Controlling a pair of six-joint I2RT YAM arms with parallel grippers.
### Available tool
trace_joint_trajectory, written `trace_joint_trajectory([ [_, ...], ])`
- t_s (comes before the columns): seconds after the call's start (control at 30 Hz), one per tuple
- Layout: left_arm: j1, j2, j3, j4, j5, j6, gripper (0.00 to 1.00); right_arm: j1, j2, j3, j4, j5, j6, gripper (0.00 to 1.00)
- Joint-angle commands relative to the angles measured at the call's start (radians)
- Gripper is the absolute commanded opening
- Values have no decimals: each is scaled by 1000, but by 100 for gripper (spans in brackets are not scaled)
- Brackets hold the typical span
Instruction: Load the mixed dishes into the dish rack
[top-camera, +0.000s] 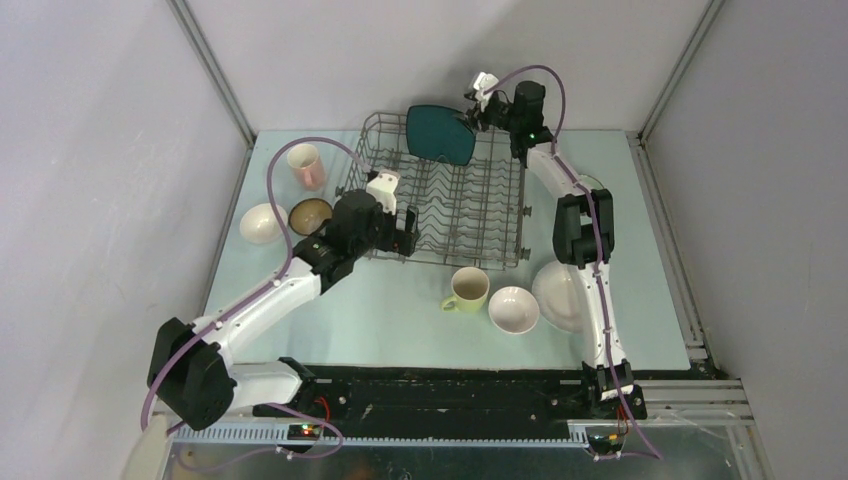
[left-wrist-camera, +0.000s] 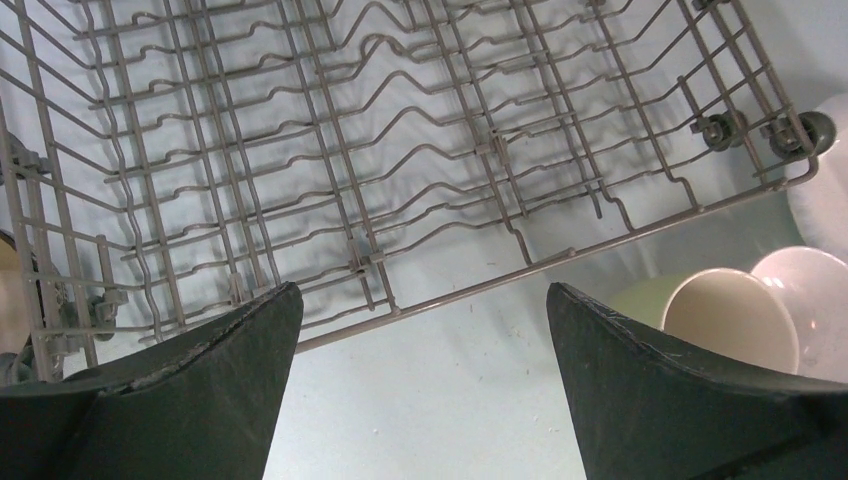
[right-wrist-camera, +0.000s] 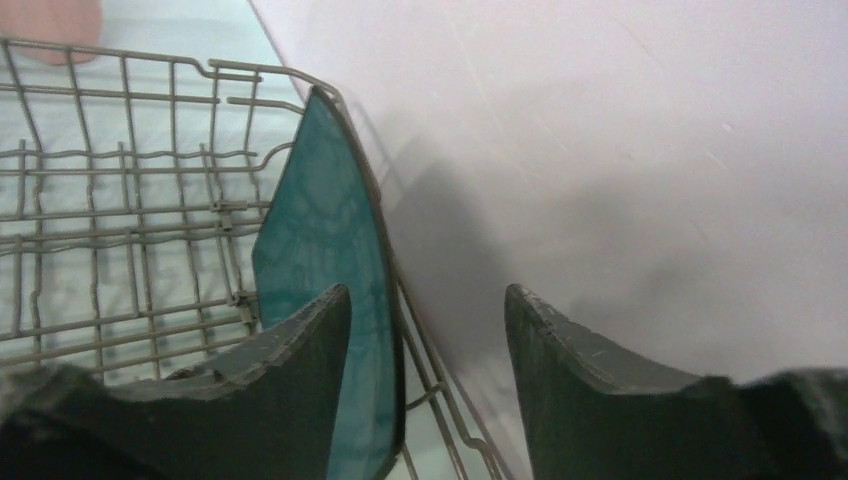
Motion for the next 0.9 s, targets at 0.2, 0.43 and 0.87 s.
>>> trace_joint_trajectory([
  [0.2,7,-2,-3,6,-19,-27,100,0,-61,1,140,84,100,85],
  [0.43,8,-55,1,-15,-41,-41,100,14,-228,-218,232,55,143,96],
  [0.87,3,-334,-125,-47,-35,-146,99,139,-748,-771,189,322,230,100],
])
